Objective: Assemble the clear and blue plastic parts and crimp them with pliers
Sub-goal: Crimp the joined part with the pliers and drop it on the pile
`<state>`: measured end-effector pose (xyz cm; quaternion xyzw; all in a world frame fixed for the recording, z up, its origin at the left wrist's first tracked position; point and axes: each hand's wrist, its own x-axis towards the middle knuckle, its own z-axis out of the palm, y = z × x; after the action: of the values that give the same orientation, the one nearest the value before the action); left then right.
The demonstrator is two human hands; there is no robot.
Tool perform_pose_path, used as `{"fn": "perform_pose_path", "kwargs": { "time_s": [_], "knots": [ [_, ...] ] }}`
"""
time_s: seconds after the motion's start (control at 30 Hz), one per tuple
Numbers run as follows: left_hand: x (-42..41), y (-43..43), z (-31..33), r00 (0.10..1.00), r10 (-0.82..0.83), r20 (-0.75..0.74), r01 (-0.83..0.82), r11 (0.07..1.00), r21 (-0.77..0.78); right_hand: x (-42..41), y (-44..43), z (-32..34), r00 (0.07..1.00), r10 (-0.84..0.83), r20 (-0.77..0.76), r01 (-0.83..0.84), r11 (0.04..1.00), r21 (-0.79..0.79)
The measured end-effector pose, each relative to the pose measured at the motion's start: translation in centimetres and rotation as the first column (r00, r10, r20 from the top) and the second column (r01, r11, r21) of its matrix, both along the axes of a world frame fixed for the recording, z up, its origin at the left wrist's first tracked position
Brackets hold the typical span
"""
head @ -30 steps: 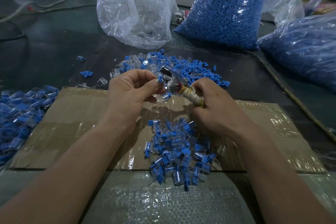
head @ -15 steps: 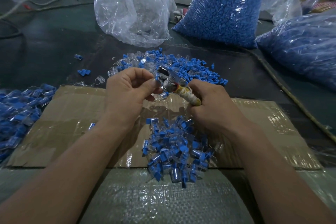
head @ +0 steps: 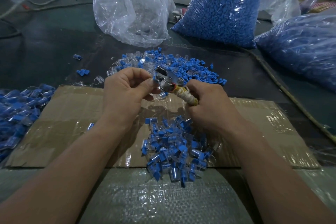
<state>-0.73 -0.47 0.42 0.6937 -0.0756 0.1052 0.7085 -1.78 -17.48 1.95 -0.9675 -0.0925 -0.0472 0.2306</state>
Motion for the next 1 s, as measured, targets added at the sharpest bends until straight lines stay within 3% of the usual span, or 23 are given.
{"fn": "perform_pose_path", "kwargs": {
  "time_s": [0.27, 0.43, 0.63, 0.87, 1.0],
  "knots": [
    [0.3, 0.1, -0.1, 0.999, 0.014, -0.029, -0.014, 1.0, -0.005, 0.3, -0.8, -0.4, 0.999, 0.019, 0.043, -0.019, 1.0, 0.006],
    [0.2, 0.9, 0.7, 0.992, -0.064, -0.105, 0.054, 0.994, -0.096, 0.7, -2.4, 0.0, 0.991, -0.11, 0.082, 0.105, 0.992, 0.07],
    [-0.4, 0.7, 1.0, 0.932, -0.311, -0.187, 0.312, 0.95, -0.025, 1.0, -3.4, 0.1, 0.986, -0.144, -0.085, 0.144, 0.99, -0.014],
    [-1.2, 0.5, 1.2, 0.852, -0.474, -0.224, 0.497, 0.865, 0.06, 1.3, -4.1, 0.3, 0.964, -0.103, -0.245, 0.092, 0.994, -0.057],
    [-1.2, 0.6, 1.1, 0.833, -0.481, -0.273, 0.521, 0.848, 0.096, 1.2, -4.3, 0.3, 0.948, -0.098, -0.303, 0.079, 0.994, -0.073]
  ]
}}
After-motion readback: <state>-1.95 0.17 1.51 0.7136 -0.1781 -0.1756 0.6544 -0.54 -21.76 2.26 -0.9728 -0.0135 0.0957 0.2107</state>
